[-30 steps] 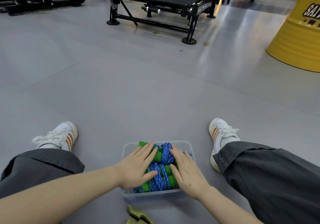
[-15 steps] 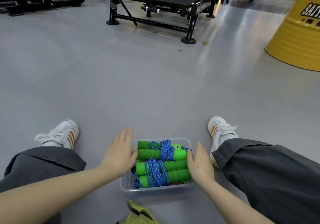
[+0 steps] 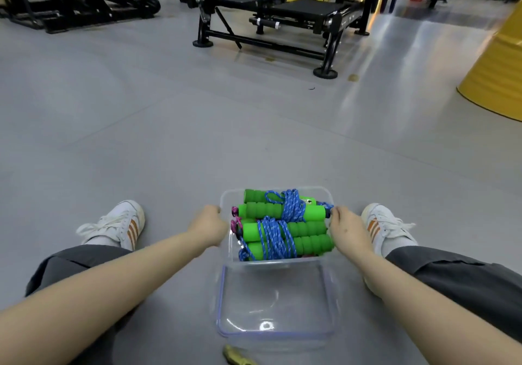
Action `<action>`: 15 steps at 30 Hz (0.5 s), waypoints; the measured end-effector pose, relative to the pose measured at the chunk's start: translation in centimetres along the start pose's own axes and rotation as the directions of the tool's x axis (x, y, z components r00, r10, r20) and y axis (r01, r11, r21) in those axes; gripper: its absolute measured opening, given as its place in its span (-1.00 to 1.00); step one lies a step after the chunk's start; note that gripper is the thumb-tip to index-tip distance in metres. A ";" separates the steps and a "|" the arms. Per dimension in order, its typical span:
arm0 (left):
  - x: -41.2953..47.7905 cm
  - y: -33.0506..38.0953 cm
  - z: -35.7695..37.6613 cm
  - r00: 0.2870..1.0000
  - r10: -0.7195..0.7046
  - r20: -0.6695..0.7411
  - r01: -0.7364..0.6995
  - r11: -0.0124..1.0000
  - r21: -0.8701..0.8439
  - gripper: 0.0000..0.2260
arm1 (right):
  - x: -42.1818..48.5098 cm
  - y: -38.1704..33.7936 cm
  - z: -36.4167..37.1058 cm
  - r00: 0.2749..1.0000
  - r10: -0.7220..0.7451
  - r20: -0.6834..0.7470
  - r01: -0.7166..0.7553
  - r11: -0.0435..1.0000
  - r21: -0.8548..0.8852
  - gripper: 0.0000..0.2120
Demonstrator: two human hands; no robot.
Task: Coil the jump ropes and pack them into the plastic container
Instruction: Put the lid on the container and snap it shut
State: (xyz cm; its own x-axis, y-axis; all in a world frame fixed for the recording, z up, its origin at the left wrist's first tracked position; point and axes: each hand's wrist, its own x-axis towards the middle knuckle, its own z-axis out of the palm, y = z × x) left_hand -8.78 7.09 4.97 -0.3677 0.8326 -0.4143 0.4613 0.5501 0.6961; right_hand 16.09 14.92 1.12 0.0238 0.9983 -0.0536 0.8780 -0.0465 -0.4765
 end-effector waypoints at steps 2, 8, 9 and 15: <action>2.3 0.8 -1.0 0.999 0.037 -0.036 -0.039 0.998 -0.055 -0.56 | 2.7 -1.7 -0.3 1.000 -0.021 0.002 0.021 0.999 0.037 -0.68; 5.9 0.0 -0.8 0.993 -0.073 0.097 0.086 0.987 -0.132 -0.61 | 6.8 -3.3 2.7 0.987 -0.013 0.161 -0.001 0.996 0.090 -0.73; 6.1 -0.5 -0.4 0.987 -0.096 0.129 0.112 0.986 -0.122 -0.60 | 6.7 -3.1 3.4 0.979 0.004 0.202 -0.022 0.996 0.086 -0.71; 6.8 -2.8 1.0 0.995 -0.087 0.053 0.097 0.971 -0.219 -0.63 | 5.1 -0.2 4.7 0.968 0.073 0.241 -0.123 0.972 0.199 -0.60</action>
State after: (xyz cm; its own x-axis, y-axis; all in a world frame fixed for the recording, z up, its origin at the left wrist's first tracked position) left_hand -11.72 11.28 -0.37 -0.3629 0.7836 -0.5042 0.2354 0.6007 0.7641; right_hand 13.83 19.81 -3.15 -0.0276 0.9542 -0.2979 0.7553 -0.1753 -0.6315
